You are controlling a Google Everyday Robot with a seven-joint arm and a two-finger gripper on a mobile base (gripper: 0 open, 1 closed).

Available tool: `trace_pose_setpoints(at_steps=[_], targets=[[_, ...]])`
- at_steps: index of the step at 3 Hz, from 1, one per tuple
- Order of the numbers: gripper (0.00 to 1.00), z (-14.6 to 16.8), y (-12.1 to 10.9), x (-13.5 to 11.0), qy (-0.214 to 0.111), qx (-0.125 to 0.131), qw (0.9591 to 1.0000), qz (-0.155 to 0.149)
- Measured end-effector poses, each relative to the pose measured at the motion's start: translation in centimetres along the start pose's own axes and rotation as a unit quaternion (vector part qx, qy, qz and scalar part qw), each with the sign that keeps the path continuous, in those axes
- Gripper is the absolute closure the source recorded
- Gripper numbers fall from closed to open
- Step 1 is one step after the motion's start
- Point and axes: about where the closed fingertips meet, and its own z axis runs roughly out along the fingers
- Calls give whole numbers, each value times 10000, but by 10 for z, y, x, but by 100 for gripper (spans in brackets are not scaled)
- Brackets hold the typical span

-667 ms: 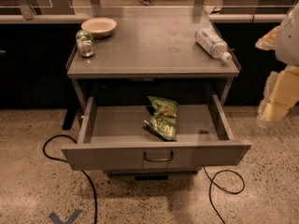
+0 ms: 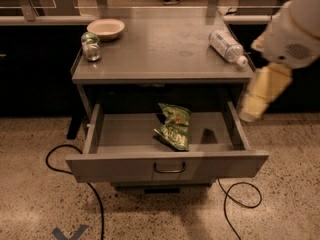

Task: Pick green jalapeno chip bag from top drawer and place on counter

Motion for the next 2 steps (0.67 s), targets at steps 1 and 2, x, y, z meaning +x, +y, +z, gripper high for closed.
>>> trace_pose_setpoints(at_steps=[1,2], targets=[[0,24,-10,-8,-69,-93,9993,346],[0,23,-9,-8,-67,-87,9993,345]])
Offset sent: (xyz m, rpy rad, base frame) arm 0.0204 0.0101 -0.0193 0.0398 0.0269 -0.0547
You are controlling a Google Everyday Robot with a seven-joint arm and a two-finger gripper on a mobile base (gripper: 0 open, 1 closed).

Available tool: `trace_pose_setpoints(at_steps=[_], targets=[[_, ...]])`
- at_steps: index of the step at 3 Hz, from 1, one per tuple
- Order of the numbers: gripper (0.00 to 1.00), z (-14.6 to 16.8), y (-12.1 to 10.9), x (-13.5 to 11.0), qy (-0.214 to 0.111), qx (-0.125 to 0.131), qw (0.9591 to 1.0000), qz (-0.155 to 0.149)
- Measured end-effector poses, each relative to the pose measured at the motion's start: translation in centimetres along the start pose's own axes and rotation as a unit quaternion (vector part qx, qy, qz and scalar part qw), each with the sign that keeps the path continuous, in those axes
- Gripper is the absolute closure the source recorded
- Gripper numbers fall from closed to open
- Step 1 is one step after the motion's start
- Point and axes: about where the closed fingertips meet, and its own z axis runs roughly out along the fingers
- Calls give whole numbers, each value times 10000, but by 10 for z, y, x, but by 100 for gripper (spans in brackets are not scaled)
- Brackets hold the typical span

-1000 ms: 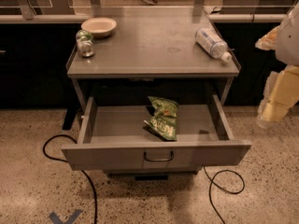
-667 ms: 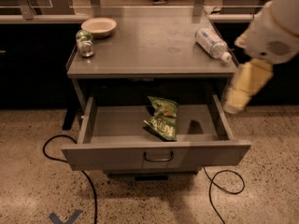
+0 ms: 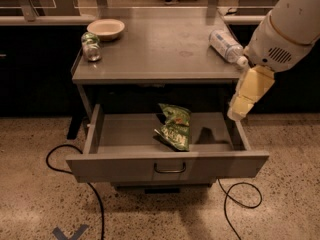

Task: Pick green jalapeno chip bag from top drawer and place on counter

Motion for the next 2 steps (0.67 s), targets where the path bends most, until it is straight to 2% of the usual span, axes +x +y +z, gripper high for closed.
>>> trace_pose_setpoints(at_steps=[1,2], targets=[[0,17,0,-2,-28,99,9991,419],[0,94,15,-42,29,529,9936,996]])
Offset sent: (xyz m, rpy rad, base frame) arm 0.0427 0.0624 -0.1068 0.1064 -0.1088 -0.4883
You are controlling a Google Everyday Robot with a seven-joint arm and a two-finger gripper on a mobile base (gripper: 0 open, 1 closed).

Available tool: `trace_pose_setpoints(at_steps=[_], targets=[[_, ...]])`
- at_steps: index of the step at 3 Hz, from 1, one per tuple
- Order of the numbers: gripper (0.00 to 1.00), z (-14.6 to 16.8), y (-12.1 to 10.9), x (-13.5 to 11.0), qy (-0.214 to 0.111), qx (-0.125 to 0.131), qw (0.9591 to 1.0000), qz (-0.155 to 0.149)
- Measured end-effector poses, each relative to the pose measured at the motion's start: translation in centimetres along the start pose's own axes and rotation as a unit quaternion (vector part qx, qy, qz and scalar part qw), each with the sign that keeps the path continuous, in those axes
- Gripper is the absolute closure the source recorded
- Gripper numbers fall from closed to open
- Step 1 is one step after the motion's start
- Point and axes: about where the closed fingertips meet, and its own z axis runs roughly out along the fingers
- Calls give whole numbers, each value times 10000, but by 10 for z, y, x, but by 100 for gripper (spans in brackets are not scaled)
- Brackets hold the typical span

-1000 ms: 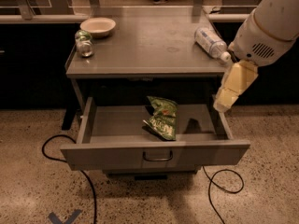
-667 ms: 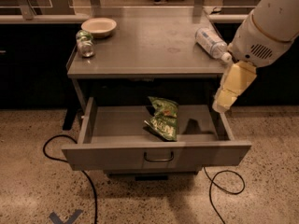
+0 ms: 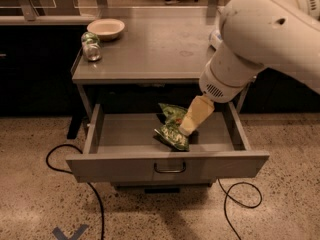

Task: Pick green jalapeno chip bag from top drawer and place on counter

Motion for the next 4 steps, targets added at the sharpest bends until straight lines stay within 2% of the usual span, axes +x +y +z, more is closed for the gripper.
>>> trace_pose_setpoints(at_steps=[1,2,3,4], targets=[[0,-3,-1,2,2,7,10000,72],[0,11,6,1,7,-207,9997,128],[0,57,35,-24,-171,-774,9967,146],[0,102,55,-67,-479,-1314,9898,268]])
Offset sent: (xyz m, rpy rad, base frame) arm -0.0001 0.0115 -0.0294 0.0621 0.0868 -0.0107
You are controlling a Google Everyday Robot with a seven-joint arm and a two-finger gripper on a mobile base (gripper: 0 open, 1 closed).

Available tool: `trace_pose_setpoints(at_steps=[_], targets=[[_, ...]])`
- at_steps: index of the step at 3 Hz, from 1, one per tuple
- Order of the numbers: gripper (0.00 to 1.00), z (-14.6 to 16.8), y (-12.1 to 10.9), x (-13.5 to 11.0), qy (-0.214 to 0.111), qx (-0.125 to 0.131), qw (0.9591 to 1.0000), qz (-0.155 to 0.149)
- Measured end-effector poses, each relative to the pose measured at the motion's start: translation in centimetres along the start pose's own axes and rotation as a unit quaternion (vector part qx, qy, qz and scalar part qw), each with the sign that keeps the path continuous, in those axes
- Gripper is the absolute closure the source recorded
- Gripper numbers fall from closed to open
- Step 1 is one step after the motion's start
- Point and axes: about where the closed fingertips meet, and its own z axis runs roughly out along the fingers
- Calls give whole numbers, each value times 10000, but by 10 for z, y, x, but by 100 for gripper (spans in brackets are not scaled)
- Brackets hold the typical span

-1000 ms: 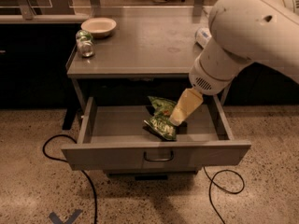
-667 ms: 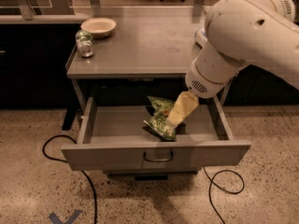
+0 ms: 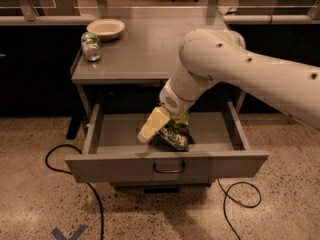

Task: Pick green jalapeno chip bag from top drawer and place on counter

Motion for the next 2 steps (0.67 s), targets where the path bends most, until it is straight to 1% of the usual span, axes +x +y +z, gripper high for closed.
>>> trace_pose_setpoints(at_steps=[1,2], targets=[[0,9,-1,3,33,-72,10000,32],[0,11,1,5,137,-37,9999,30]])
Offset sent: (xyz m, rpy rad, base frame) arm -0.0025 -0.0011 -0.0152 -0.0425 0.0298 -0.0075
